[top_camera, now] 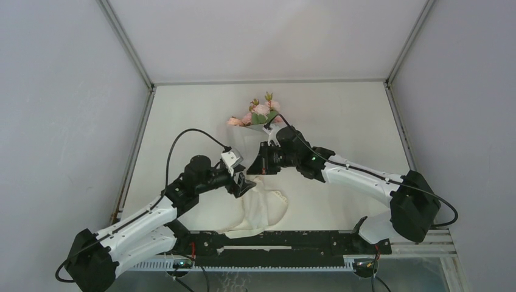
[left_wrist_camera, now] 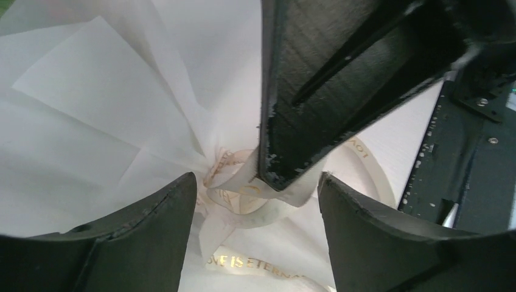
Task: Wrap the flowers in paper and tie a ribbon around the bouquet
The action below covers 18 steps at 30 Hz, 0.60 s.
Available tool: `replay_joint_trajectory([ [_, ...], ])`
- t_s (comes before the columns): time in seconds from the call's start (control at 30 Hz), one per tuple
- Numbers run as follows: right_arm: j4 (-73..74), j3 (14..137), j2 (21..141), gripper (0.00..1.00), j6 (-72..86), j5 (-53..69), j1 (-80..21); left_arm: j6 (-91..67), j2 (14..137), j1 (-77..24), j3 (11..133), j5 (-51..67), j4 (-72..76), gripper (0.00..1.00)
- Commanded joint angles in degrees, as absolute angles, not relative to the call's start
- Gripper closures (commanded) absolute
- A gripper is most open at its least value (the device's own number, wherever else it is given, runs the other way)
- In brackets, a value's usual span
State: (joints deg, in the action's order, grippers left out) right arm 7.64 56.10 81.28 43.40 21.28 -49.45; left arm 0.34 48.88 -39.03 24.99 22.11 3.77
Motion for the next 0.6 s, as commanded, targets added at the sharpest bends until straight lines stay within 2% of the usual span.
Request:
replay_joint_trajectory([
  [0.0, 3.2, 57.9, 80.8, 1.0, 43.6, 22.3, -50.2, -1.1, 49.3, -38.8, 22.5, 18.4, 11.6, 0.3],
  [0.17, 3.4, 57.9, 81.3, 1.0, 43.3, 22.5, -50.2, -1.1, 49.5, -38.8, 21.9, 20.5, 13.4, 0.6],
  [0.3, 3.7, 57.9, 82.1, 0.99, 41.5, 24.8, -50.0, -2.1, 49.1, -38.7, 21.4, 20.4, 14.2, 0.99],
  [0.37, 4.5, 57.9, 81.6, 0.82, 38.5, 26.4, -48.5, -4.9, 48.6, -38.2, 20.2, 18.3, 13.7, 1.0],
  [0.43, 6.9, 57.9, 80.9, 0.69, 34.3, 27.2, -45.8, -8.3, 48.0, -37.0, 18.6, 17.7, 13.5, 1.0],
  [0.47, 7.8, 57.9, 80.8, 0.66, 32.5, 27.6, -43.6, -9.4, 47.6, -36.7, 17.8, 17.6, 13.6, 1.0],
  [0.57, 8.2, 57.9, 82.3, 0.65, 27.3, 29.3, -39.9, -11.6, 46.7, -36.2, 16.1, 16.0, 15.2, 1.0],
])
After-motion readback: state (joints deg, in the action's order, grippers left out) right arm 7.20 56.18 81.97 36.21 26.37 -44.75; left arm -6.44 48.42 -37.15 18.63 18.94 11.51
